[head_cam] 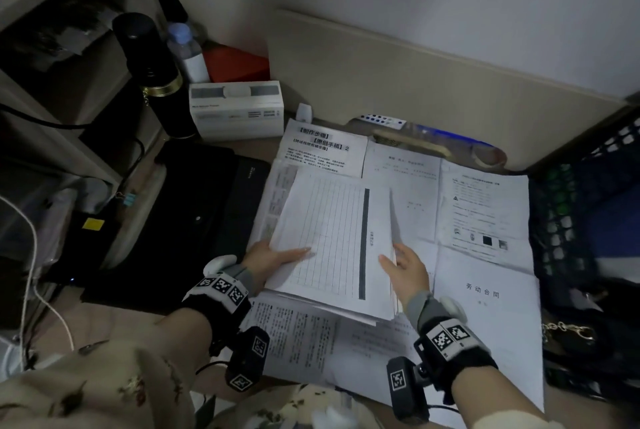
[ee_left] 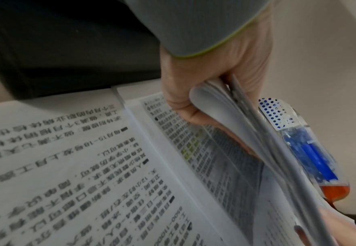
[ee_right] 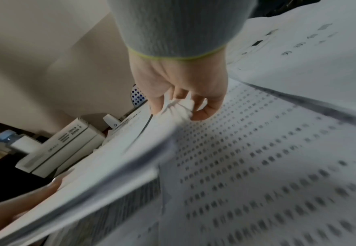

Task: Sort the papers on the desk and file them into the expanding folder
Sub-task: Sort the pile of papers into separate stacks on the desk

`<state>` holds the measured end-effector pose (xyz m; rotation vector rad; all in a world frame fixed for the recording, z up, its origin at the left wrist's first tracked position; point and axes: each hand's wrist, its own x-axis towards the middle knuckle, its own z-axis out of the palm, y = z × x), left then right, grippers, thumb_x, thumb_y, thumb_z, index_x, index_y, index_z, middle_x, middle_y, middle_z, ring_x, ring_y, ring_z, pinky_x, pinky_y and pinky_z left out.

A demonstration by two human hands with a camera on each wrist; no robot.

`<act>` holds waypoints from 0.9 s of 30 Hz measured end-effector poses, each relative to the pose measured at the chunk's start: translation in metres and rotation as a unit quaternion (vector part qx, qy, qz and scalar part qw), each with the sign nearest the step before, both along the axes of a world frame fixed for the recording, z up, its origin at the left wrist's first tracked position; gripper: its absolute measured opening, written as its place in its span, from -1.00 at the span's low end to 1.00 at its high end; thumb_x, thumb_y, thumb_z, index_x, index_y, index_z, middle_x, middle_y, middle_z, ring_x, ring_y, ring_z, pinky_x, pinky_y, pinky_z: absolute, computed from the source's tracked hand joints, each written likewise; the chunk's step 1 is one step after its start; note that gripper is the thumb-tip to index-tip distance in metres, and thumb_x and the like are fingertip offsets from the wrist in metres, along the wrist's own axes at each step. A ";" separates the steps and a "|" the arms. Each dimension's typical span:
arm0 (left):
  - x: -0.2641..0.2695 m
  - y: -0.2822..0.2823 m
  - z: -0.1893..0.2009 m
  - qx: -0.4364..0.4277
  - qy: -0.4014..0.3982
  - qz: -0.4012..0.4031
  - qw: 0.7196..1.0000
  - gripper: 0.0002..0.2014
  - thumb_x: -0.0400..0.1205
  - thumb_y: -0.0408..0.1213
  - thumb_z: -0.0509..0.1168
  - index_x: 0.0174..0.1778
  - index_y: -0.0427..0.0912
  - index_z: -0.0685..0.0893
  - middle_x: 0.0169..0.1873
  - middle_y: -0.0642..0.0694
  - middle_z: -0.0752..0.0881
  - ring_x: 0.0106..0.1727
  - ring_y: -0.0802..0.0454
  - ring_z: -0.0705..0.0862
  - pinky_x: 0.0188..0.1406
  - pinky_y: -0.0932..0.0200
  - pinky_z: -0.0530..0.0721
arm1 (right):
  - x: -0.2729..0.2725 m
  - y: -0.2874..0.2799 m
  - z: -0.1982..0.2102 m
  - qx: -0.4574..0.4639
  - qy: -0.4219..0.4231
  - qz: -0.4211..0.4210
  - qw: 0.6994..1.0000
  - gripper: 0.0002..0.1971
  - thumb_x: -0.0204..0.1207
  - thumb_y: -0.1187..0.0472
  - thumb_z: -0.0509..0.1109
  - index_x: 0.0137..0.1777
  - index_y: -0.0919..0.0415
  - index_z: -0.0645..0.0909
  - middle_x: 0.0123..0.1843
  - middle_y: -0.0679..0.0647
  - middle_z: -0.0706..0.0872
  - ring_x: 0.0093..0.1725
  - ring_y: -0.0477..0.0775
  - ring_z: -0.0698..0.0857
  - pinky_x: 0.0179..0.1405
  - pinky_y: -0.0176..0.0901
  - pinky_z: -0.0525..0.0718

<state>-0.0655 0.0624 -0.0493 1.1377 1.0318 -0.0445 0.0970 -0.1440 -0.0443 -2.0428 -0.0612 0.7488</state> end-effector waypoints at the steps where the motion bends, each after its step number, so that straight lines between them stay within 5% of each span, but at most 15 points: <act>1: -0.001 -0.002 -0.002 0.004 0.002 -0.005 1.000 -0.40 0.19 -0.02 0.69 0.09 -0.13 0.69 -0.07 -0.07 0.83 0.00 -0.07 0.80 0.04 -0.01 0.77 | -0.003 -0.002 -0.003 -0.012 0.010 0.007 1.000 -0.46 0.55 0.20 0.41 0.53 0.16 0.40 0.45 0.08 0.52 0.39 0.07 0.51 0.37 -0.10 0.48; 3: -0.001 -0.005 -0.004 -0.002 0.005 -0.007 1.000 -0.30 0.20 0.08 0.68 0.20 -0.13 0.68 -0.01 -0.06 0.83 0.03 -0.05 0.80 0.06 -0.02 0.77 | -0.008 -0.006 -0.010 -0.053 0.027 0.027 0.998 -0.45 0.54 0.20 0.41 0.53 0.19 0.41 0.46 0.11 0.55 0.43 0.11 0.53 0.43 -0.04 0.49; 5: -0.002 -0.008 -0.003 -0.013 0.009 -0.005 1.000 -0.44 0.38 0.08 0.57 0.22 -0.12 0.66 -0.01 -0.06 0.81 0.01 -0.03 0.79 -0.07 0.07 0.78 | -0.013 -0.006 -0.014 -0.083 0.027 0.033 0.996 -0.51 0.51 0.17 0.44 0.45 0.22 0.52 0.38 0.13 0.63 0.34 0.12 0.61 0.39 -0.05 0.53; 10: -0.002 -0.011 -0.001 -0.030 0.027 -0.024 0.999 -0.41 0.49 0.16 0.44 0.36 -0.07 0.60 0.10 -0.09 0.78 0.07 -0.05 0.78 -0.03 0.04 0.77 | -0.020 -0.004 -0.010 -0.125 -0.042 -0.005 0.991 -0.83 0.42 0.20 0.51 -0.04 0.25 0.71 -0.05 0.14 0.78 -0.09 0.15 0.69 -0.08 -0.15 0.61; 16: -0.002 -0.012 0.001 -0.029 0.028 -0.026 0.999 -0.43 0.53 0.17 0.39 0.37 -0.08 0.60 0.13 -0.08 0.77 0.12 -0.07 0.76 0.18 -0.08 0.73 | -0.015 -0.005 -0.009 -0.135 -0.012 -0.038 0.990 -0.80 0.44 0.28 0.45 0.06 0.22 0.68 -0.12 0.05 0.73 -0.10 0.07 0.65 -0.01 -0.17 0.58; 21: -0.001 -0.005 -0.002 -0.046 0.049 0.001 0.998 -0.34 0.57 0.29 0.25 0.44 -0.12 0.56 0.29 -0.09 0.69 0.29 -0.12 0.66 0.40 -0.14 0.58 | -0.013 -0.011 -0.010 -0.043 0.024 -0.025 0.998 -0.71 0.53 0.41 0.31 0.23 0.21 0.58 0.08 0.06 0.63 -0.07 0.06 0.67 0.02 -0.11 0.65; 25: -0.003 -0.003 -0.008 -0.040 0.059 0.001 0.997 -0.32 0.61 0.30 0.18 0.46 -0.15 0.56 0.36 -0.12 0.65 0.34 -0.12 0.63 0.45 -0.15 0.52 | -0.011 -0.017 -0.015 -0.062 0.006 -0.035 0.997 -0.74 0.53 0.39 0.29 0.18 0.14 0.56 -0.03 0.00 0.65 -0.08 0.09 0.67 -0.09 -0.13 0.65; 27: -0.002 -0.004 -0.008 -0.031 0.060 -0.002 0.998 -0.32 0.62 0.29 0.17 0.48 -0.17 0.55 0.37 -0.13 0.65 0.35 -0.13 0.62 0.45 -0.12 0.52 | -0.010 -0.017 -0.017 -0.075 0.007 -0.038 0.996 -0.80 0.53 0.35 0.31 0.11 0.15 0.57 -0.01 0.04 0.66 -0.03 0.12 0.68 0.01 -0.05 0.66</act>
